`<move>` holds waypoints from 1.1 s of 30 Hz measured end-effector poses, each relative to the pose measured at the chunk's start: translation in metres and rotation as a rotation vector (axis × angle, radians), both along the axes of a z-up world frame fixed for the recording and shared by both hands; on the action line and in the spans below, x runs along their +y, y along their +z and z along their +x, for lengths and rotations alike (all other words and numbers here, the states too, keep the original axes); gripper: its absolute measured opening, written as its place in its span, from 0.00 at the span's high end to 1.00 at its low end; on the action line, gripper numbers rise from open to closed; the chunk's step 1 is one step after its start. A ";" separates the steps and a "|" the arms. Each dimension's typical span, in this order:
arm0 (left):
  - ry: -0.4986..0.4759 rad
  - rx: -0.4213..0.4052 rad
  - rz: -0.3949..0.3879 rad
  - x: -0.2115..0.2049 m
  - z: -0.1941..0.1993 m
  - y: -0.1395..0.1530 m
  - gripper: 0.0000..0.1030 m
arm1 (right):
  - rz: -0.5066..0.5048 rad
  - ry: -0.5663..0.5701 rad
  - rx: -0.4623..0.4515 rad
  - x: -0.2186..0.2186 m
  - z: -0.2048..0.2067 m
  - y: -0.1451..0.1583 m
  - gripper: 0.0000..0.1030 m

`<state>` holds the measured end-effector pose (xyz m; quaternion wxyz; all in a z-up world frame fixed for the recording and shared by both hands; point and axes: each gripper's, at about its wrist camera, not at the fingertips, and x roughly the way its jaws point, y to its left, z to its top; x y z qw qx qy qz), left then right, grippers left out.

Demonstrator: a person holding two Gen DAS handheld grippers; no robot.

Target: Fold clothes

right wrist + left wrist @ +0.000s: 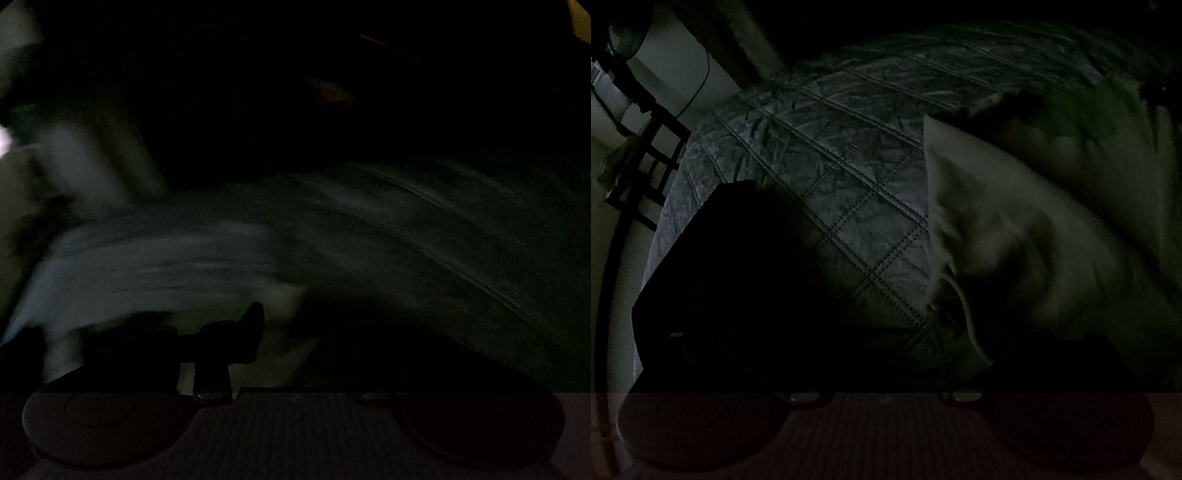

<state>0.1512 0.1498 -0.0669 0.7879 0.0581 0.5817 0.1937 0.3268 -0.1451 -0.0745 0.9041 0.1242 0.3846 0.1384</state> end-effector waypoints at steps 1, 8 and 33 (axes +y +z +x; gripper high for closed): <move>-0.002 0.001 0.000 0.000 0.000 0.000 0.00 | -0.004 -0.040 0.005 -0.007 0.003 -0.005 0.69; 0.037 -0.015 -0.019 0.005 0.001 0.008 0.00 | -0.025 -0.130 -0.092 -0.019 -0.017 0.003 0.58; 0.245 -0.143 -0.052 0.057 -0.014 0.052 0.01 | -0.345 0.481 -0.189 0.188 -0.078 0.000 0.30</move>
